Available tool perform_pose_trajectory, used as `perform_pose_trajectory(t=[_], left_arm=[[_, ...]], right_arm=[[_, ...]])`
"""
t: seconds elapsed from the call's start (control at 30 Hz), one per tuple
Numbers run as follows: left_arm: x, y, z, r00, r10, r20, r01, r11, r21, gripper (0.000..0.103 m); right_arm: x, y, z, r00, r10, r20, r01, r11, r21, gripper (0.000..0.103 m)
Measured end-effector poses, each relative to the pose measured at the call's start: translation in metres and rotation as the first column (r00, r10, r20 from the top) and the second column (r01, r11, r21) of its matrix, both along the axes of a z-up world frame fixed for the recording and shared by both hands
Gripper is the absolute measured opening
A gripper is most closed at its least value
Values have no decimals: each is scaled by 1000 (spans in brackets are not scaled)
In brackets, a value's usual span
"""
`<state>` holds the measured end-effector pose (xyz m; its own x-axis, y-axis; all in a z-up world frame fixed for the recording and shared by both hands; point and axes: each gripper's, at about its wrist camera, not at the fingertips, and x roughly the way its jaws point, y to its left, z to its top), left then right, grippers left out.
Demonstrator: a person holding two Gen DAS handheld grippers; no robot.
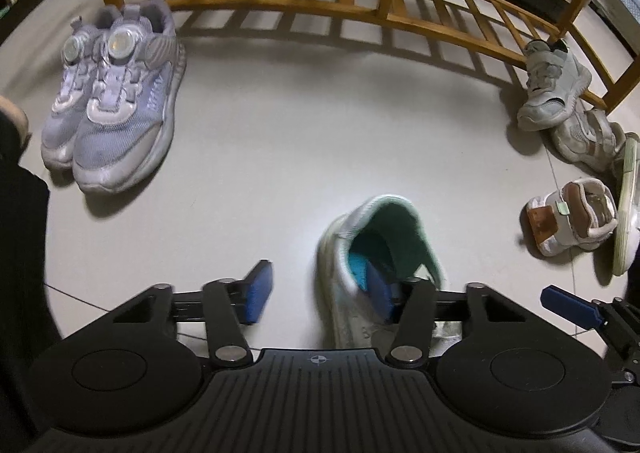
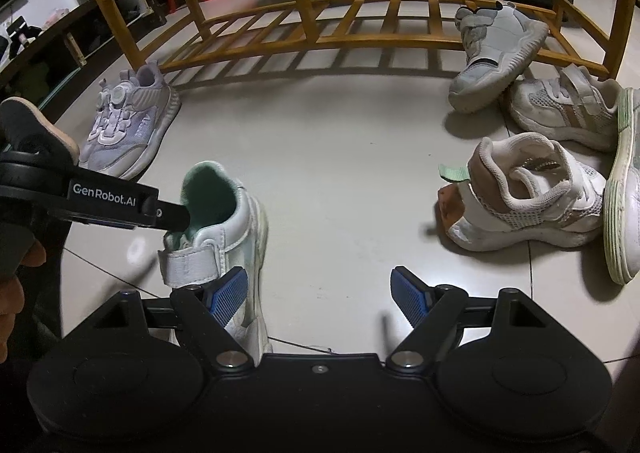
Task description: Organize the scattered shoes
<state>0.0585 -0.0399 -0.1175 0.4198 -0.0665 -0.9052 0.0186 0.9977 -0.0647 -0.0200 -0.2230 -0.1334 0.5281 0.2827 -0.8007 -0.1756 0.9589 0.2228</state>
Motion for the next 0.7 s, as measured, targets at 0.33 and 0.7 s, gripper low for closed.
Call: perform_pose_trajectory(t=[0.33,0.7], left_arm=[[1,6,-5,1000,-12,-2,12,1000,23,20],[11,3,-7,998,-51,21,51,998,30,17]], right_arm=[[0,6,-4,998,46,-34,-46,999,11,81],[-4,19,-13,993,96,-72,-100,994,-45,81]])
